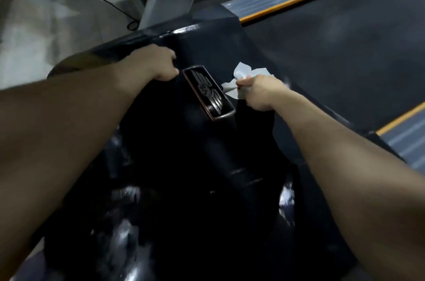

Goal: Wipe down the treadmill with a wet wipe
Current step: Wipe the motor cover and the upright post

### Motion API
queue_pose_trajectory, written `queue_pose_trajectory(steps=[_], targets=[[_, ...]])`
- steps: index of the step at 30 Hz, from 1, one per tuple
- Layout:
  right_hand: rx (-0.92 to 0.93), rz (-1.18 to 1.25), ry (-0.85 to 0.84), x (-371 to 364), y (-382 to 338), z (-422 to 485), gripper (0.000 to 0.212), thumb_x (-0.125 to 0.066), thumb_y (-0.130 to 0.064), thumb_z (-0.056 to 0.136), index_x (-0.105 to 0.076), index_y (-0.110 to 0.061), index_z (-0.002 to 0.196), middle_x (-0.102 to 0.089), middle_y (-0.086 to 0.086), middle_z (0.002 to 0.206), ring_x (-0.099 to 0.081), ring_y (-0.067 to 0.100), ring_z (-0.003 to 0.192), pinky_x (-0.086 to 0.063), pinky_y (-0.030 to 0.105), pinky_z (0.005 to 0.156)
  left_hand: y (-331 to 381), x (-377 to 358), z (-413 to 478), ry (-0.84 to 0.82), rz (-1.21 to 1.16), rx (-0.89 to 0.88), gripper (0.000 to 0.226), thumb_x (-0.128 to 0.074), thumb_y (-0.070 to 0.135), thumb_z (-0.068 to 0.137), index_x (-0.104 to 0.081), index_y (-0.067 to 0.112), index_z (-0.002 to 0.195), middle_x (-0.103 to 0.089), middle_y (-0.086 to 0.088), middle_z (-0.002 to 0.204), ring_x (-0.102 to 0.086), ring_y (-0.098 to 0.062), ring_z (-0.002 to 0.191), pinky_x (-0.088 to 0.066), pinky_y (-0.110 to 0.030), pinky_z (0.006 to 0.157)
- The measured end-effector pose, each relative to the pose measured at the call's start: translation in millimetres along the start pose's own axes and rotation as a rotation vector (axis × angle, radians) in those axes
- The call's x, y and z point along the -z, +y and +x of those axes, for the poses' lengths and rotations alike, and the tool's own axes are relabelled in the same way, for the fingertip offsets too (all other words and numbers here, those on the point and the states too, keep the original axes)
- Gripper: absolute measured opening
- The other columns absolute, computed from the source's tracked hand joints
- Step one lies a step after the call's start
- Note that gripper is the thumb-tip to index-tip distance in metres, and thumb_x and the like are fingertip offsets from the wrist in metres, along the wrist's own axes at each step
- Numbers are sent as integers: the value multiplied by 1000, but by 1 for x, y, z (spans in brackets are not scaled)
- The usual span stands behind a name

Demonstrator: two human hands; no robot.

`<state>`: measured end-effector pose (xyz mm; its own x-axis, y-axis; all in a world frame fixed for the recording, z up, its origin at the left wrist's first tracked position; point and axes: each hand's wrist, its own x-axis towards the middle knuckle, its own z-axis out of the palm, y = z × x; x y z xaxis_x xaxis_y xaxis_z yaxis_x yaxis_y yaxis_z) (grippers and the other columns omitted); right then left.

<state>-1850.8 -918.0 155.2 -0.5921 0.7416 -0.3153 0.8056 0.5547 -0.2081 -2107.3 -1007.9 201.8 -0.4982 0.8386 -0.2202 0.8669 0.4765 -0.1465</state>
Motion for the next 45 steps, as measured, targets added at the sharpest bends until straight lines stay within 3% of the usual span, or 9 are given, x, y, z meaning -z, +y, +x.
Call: queue_pose_trajectory(steps=[7,10,13,24,30,37,40,42,45], targets=[[30,171,98,3,10,-95,35,-64,-32,102,-69,-48,133,-68,3,132,-64,27,120,-49,30,86,74,-16,-96,208,-134,-206,32,-60,43,97,-74,31,123,-72,-2,124,-67,-31,116,-52,-40,89],[-18,207,254,8,18,-138,57,-57,-9,96,-59,-31,148,-70,9,128,-66,36,117,-58,42,88,79,-21,-124,192,-175,-234,26,-59,43,98,-74,32,115,-72,1,122,-66,-28,115,-52,-42,89],[-74,134,421,-10,19,-178,25,-51,-3,90,-67,-11,108,-69,13,98,-66,41,93,-52,43,71,79,-26,-150,159,-216,-264,27,-59,44,98,-74,32,117,-74,4,119,-68,-25,112,-57,-45,93],[132,366,183,-57,1,-322,51,-50,-15,78,-80,-27,118,-77,-7,116,-69,17,113,-56,37,98,130,-12,-213,141,-211,-454,30,-59,49,95,-72,33,118,-76,2,117,-69,-28,110,-57,-45,94],[4,495,746,-4,34,-393,45,-40,-22,83,-82,-20,98,-81,-2,93,-74,14,85,-54,23,79,193,19,-241,243,-299,-700,31,-61,47,96,-74,31,120,-77,3,116,-70,-28,109,-58,-45,92],[-776,747,1677,20,119,-428,48,-51,-3,84,-80,-19,118,-80,-3,108,-72,10,99,-56,26,91,265,65,-267,359,-447,-980,25,-57,42,105,-73,32,121,-79,7,106,-73,-20,100,-58,-43,92],[-641,921,1534,-11,101,-389,59,-47,-6,97,-57,-21,153,-66,0,146,-62,8,128,-49,34,108,300,88,-272,220,-660,-1024,38,-51,49,107,-67,31,136,-78,4,115,-74,-17,104,-58,-43,98],[-469,1053,1322,-53,60,-370,63,-49,-19,109,-28,-22,169,-28,-10,174,-26,2,158,-27,31,129,324,101,-274,155,-738,-1060,43,-47,53,108,-60,34,144,-77,4,117,-74,-13,105,-59,-39,97],[-384,1072,1227,-99,38,-373,77,-50,-43,108,-10,-23,171,-4,-19,177,-3,0,162,-13,37,134,343,108,-274,105,-685,-1113,39,-44,45,113,-56,33,148,-75,5,114,-72,-8,99,-56,-24,86]])
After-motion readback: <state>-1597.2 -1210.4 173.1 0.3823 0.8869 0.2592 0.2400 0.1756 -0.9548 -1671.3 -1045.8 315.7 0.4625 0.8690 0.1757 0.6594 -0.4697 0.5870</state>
